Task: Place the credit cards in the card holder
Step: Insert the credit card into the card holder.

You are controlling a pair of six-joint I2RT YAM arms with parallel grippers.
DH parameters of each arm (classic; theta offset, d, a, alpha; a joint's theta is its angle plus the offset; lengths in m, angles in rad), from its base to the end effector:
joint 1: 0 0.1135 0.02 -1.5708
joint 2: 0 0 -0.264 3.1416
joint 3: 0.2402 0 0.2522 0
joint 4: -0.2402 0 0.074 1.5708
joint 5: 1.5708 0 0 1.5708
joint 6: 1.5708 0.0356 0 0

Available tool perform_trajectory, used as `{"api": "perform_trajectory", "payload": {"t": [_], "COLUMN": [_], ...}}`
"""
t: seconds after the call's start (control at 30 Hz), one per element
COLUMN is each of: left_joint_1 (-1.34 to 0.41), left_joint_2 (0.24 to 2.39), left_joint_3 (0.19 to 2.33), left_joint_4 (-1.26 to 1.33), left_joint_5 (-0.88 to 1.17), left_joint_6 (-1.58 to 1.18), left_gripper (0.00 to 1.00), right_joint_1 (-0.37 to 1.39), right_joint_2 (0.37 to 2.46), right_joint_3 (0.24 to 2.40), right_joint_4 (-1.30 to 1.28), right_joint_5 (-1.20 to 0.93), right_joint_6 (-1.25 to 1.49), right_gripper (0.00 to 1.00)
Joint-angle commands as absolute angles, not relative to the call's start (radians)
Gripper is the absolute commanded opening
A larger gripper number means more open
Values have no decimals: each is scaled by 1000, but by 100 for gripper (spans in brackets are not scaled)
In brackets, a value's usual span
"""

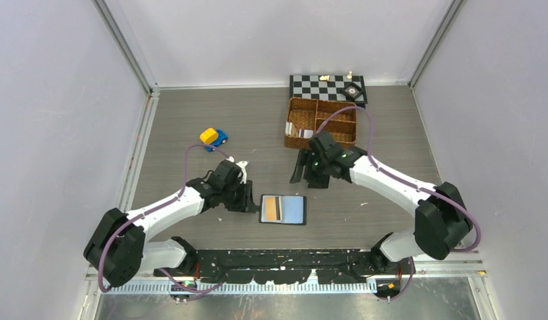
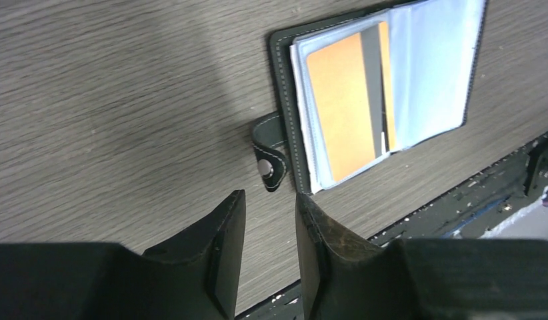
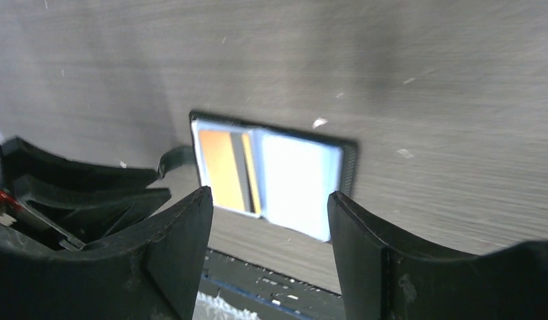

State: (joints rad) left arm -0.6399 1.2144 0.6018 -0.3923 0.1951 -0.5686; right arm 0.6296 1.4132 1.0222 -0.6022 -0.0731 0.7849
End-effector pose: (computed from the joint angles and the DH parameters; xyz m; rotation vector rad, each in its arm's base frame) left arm 0.1733 -0.1376 0.1772 0.1735 2.7027 -0.6652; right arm 0.2310 0.1715 0.2446 0.1794 2.6812 0.5934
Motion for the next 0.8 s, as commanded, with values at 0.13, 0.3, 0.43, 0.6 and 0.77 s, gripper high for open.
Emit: {"api": "perform_trajectory", "payload": {"t": [0.13, 0.3, 0.43, 0.6, 0.77], "left_joint_1": [-636, -635, -635, -636, -635], "left_joint_2": [1242, 1288, 1297, 1323, 1329], "left_joint_3": [599, 587, 579, 572, 557], "left_joint_4": [-270, -241, -241, -241, -217], "left_joint_5": [300, 312, 290, 283, 301], "left_joint_6": [-589, -594, -594, -596, -605], "left_gripper": [39, 38, 36, 35, 32], "right_joint_1": [809, 859, 868, 881, 889], "right_joint_2": [1514, 1571, 1604, 1649, 1669], "right_joint_3": [958, 971, 972, 983, 987], "right_joint_4": [-338, -351, -352, -347, -350], "right_joint_5": [-198, -164, -165, -173, -166], "right_joint_6": [979, 993, 996, 1000, 1007], "right_gripper": [64, 61, 61, 59, 56]}}
